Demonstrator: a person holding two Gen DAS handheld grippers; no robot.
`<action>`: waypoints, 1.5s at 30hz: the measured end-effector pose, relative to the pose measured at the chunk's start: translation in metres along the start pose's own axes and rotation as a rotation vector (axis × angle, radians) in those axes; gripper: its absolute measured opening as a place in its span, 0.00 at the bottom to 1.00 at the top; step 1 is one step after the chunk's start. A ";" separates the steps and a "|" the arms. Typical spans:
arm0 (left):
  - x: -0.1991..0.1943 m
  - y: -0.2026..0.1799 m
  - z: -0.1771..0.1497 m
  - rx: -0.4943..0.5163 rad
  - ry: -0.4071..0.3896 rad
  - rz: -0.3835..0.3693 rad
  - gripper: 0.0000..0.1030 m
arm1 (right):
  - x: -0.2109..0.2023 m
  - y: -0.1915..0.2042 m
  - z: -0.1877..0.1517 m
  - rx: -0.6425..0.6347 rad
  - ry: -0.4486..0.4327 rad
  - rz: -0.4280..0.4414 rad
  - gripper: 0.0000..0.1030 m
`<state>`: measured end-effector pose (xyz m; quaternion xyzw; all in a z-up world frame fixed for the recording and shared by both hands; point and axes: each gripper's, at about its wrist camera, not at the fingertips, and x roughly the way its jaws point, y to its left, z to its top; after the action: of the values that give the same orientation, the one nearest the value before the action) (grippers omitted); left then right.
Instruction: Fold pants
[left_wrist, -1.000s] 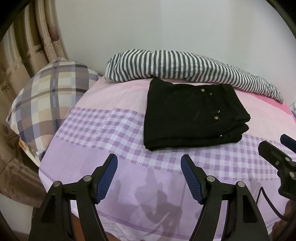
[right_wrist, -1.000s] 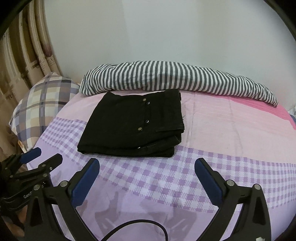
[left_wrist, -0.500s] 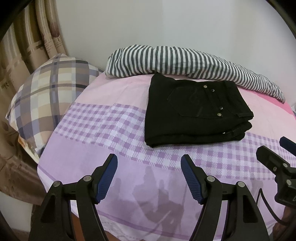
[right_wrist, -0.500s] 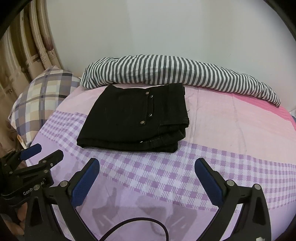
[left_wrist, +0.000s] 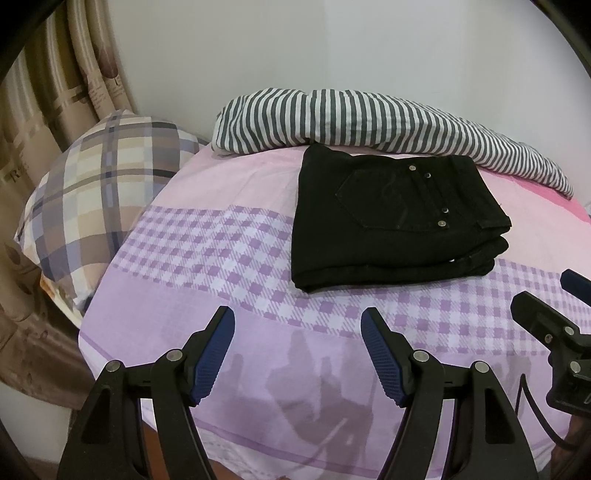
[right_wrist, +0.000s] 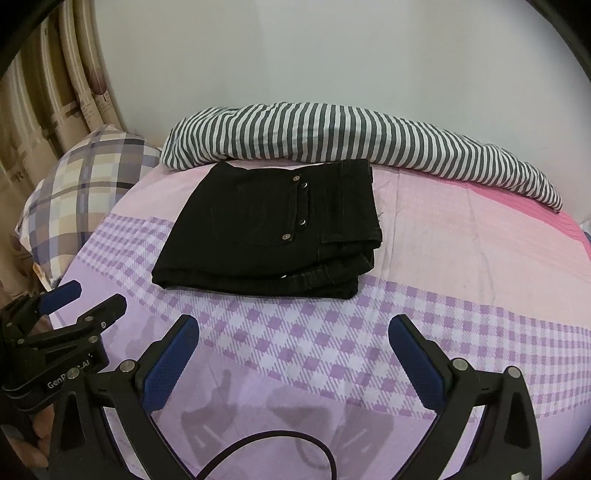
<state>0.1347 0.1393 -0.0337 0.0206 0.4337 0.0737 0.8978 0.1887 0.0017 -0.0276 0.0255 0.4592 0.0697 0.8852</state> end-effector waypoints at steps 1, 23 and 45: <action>0.000 0.000 0.000 0.001 -0.001 0.002 0.69 | 0.000 0.000 0.000 -0.002 0.001 -0.001 0.99; -0.001 -0.001 -0.002 0.016 -0.010 0.013 0.69 | 0.003 0.001 -0.001 -0.005 0.021 0.011 0.99; 0.003 0.000 0.002 0.026 0.000 -0.007 0.69 | 0.001 0.001 -0.004 -0.008 0.025 0.014 0.99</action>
<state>0.1381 0.1402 -0.0344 0.0306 0.4348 0.0649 0.8977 0.1865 0.0032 -0.0307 0.0247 0.4698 0.0782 0.8790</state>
